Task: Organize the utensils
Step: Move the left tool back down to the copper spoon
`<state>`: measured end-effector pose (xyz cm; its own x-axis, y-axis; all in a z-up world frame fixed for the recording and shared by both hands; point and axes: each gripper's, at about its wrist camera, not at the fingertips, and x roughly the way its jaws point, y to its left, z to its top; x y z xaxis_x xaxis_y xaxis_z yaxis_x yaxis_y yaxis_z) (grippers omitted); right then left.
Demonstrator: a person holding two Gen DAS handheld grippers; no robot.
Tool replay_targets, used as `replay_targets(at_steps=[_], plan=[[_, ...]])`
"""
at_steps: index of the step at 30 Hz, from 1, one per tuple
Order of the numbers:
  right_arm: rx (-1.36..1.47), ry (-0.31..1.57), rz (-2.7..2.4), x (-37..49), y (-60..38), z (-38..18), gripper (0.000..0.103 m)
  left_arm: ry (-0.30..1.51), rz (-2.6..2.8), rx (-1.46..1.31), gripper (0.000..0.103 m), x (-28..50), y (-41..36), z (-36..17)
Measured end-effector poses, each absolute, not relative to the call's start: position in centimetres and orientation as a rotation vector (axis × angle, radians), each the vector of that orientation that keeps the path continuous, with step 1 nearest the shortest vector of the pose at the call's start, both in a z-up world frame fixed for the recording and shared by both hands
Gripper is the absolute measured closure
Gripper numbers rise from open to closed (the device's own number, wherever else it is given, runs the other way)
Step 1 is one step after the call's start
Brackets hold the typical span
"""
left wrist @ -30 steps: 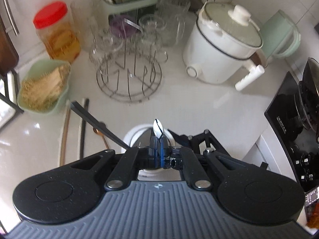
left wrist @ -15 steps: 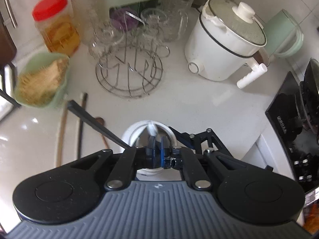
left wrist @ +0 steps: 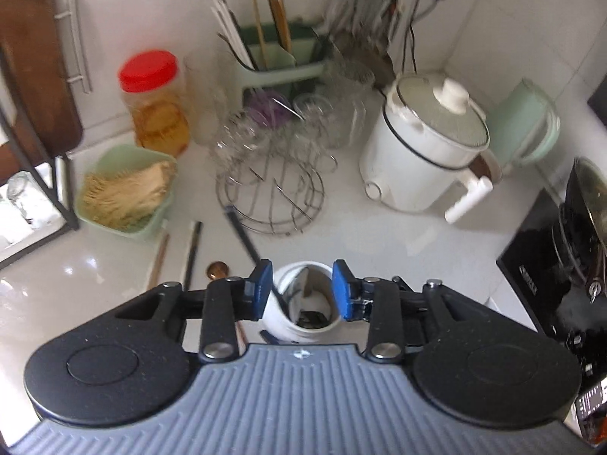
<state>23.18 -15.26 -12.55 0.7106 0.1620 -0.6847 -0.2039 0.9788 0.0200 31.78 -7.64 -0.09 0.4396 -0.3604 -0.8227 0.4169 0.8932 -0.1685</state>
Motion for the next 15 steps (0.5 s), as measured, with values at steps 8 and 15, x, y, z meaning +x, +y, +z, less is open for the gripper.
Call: replay_targets(at_steps=[8, 15], plan=[[-0.058, 0.763, 0.205, 23.3, -15.3, -12.5, 0.012, 0.932, -0.396, -0.007, 0.060, 29.9, -2.6, 0.4], [-0.064, 0.784, 0.205, 23.6, -15.2, -12.4, 0.012, 0.965, -0.317, -0.109, 0.060, 29.5, 1.6, -2.8]])
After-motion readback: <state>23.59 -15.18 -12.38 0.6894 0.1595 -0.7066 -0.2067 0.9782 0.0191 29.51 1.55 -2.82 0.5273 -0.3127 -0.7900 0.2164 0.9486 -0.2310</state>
